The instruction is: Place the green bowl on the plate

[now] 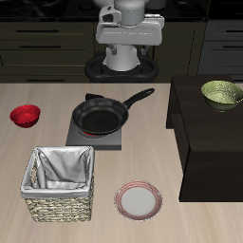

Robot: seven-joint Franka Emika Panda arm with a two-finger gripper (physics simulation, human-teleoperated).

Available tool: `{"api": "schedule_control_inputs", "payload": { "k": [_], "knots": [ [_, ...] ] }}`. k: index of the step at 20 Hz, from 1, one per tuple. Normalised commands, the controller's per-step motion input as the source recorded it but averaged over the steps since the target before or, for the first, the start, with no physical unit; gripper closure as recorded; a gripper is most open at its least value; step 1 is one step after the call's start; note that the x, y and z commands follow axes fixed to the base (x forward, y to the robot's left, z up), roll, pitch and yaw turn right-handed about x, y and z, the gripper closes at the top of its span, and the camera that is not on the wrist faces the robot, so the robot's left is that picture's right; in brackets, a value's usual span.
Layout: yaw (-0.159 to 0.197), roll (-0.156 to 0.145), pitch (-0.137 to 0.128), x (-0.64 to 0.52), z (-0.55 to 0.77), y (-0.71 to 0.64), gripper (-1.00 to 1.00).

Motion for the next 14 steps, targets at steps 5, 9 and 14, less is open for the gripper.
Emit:
{"api": "schedule_control_inputs", "payload": {
  "k": [5, 9, 14],
  "knots": [
    [0.033, 0.044, -0.044, 0.07, 0.18, 0.54, -1.00],
    [0.005, 0.051, -0.023, 0.03, 0.17, 0.60, -1.00],
    [0.008, 0.057, -0.022, 0.08, 0.22, 0.56, -1.00]
  ]
}}
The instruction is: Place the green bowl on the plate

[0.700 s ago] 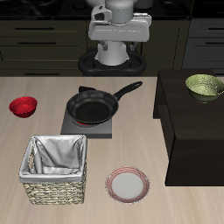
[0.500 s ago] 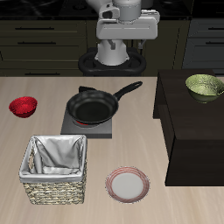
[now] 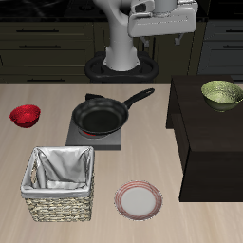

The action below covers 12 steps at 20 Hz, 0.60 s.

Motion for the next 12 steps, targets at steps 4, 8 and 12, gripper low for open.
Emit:
{"api": "schedule_control_inputs", "payload": {
  "k": [4, 8, 12],
  "knots": [
    [0.019, 0.034, -0.018, 0.09, 0.14, 0.41, -1.00],
    [0.008, -0.001, -0.018, 0.11, 0.14, 0.26, -1.00],
    [0.023, -0.038, -0.007, 0.30, 0.12, 0.15, -1.00]
  ]
}}
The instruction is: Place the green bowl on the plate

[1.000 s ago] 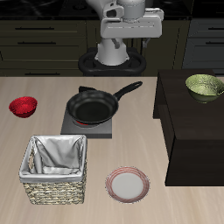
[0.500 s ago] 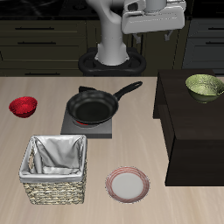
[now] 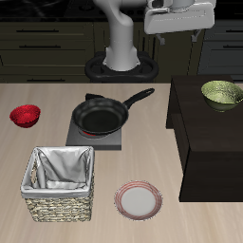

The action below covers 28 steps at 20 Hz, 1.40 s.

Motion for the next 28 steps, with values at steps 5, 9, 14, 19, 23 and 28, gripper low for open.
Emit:
{"api": "schedule_control_inputs", "payload": {
  "k": [5, 9, 14, 19, 23, 28],
  "knots": [
    [0.030, -0.050, 0.027, 0.33, 0.00, 0.10, -1.00],
    [0.014, -0.033, -0.005, 0.19, 0.07, 0.05, -1.00],
    [0.001, -0.007, -0.010, 0.17, 0.13, 0.20, -1.00],
    [0.023, 0.004, -0.026, 0.17, 0.09, 0.29, -1.00],
    [-0.003, -0.001, -0.028, 0.25, 0.10, 0.16, -1.00],
    [0.010, 0.000, -0.038, 0.29, 0.10, 0.18, -1.00]
  ]
}}
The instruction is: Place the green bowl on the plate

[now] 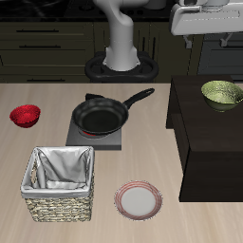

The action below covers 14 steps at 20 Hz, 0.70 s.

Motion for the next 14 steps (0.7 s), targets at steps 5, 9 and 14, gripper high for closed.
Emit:
{"api": "schedule_control_inputs", "payload": {
  "k": [5, 9, 14],
  "knots": [
    [-0.026, -0.005, 0.005, 0.27, 0.00, 0.06, -1.00],
    [-0.003, -0.034, 0.009, 0.29, -0.08, -0.01, -1.00],
    [-0.013, -0.017, 0.016, 0.37, -0.15, 0.02, -1.00]
  ]
}}
